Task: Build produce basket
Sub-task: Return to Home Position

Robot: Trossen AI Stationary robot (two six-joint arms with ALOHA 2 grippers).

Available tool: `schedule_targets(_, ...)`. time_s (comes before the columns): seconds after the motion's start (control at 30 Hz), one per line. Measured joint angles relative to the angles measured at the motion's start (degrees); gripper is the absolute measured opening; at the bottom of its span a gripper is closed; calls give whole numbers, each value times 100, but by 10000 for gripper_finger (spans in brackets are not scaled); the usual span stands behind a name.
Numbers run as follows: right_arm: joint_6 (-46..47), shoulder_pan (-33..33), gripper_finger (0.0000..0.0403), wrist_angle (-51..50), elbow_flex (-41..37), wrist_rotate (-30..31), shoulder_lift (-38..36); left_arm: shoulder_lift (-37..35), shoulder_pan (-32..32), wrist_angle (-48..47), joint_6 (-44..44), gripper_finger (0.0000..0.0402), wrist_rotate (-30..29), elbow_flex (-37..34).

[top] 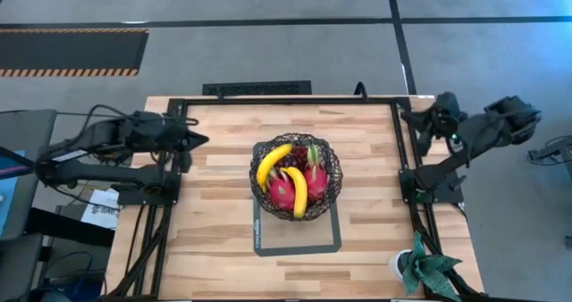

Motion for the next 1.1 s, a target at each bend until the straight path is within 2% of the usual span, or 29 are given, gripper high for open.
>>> schedule_targets(0.13,-358,340,1,1377,-1873,-481,-1474,220,0,456,-170,0,61,-359)
schedule_targets(0.3,-1534,728,0,4343,-4233,-2007,-3260,719,0,774,-316,0,572,-393)
schedule_targets(0.37,-1686,804,0,4973,-4938,-2131,-3839,888,-1,1225,-299,0,978,-449)
schedule_targets(0.47,-1439,826,0,5171,-5679,-2120,-4576,1064,-65,2106,-224,0,1548,-777)
schedule_targets(0.57,-1091,805,0,5164,-5891,-2197,-4566,906,-181,1932,-394,0,1307,-979)
schedule_targets(0.63,-983,806,0,5362,-5830,-2461,-4544,523,-300,1412,-719,0,882,-1101)
schedule_targets(0.7,-1017,809,0,5499,-5807,-2459,-4467,0,-463,1379,-980,0,629,-1263)
schedule_targets(0.9,-1634,701,0,5787,-5817,-2376,-4530,-1643,-969,2093,-1365,0,601,-2094)
schedule_targets(1.1,-2188,520,0,6056,-5824,-2380,-4580,-2864,-1202,3346,-1543,0,761,-3508)
